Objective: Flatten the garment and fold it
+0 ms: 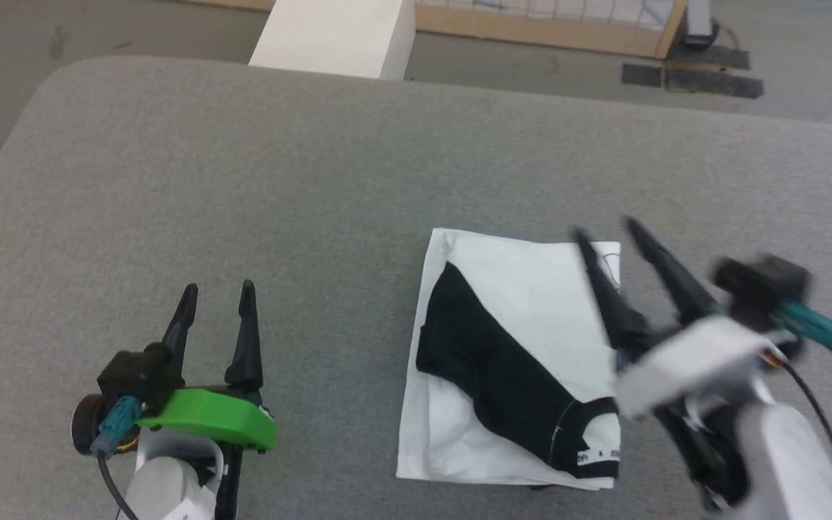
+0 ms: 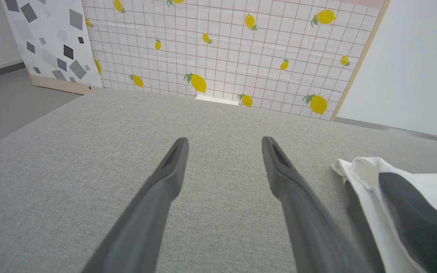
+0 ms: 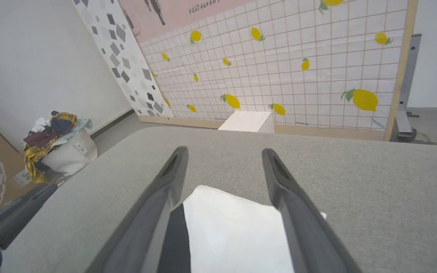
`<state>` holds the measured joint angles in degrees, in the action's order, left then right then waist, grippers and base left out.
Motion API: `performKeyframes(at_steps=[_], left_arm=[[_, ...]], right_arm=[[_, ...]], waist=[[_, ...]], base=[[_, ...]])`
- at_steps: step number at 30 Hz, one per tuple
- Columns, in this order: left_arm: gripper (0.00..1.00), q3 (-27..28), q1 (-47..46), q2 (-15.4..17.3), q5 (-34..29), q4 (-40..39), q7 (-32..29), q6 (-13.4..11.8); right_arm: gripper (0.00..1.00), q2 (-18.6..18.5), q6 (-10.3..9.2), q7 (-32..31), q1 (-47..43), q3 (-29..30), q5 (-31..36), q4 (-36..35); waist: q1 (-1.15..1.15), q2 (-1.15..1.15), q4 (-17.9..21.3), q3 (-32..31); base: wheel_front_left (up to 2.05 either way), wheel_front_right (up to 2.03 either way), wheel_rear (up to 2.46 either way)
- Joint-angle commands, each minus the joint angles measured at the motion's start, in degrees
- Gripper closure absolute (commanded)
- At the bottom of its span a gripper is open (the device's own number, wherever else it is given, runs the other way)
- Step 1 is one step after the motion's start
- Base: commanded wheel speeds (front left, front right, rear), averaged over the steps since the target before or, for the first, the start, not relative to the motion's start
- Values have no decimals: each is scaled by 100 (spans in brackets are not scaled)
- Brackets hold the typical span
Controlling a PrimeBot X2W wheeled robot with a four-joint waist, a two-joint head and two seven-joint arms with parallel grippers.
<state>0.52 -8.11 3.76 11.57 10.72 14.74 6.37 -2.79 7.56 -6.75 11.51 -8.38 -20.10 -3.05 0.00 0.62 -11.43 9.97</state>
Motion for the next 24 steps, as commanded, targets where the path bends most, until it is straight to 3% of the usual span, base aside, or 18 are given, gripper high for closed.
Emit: performKeyframes(at_steps=[1, 5, 11, 24], left_arm=[[0, 16, 78, -11, -70, -12, 26, 30], [0, 36, 146, 3, -91, -34, 26, 43], [0, -9, 170, 31, -111, -26, 26, 62], [0, -92, -50, 18, -135, -52, 26, 83]], right_arm=[[0, -9, -8, 129, -291, 243, -33, -77], [0, -9, -8, 192, -854, 712, 7, -15], [0, -9, -8, -54, -1096, 741, -426, 376], [0, -9, -8, -1269, -74, 417, -426, 1988]], waist=[[0, -62, 163, -162], [0, -62, 256, -235], [0, -62, 287, -271], [0, -62, 94, -48]], base=[[0, 0, 0], [0, 0, 0], [0, 0, 0], [0, 0, 0]])
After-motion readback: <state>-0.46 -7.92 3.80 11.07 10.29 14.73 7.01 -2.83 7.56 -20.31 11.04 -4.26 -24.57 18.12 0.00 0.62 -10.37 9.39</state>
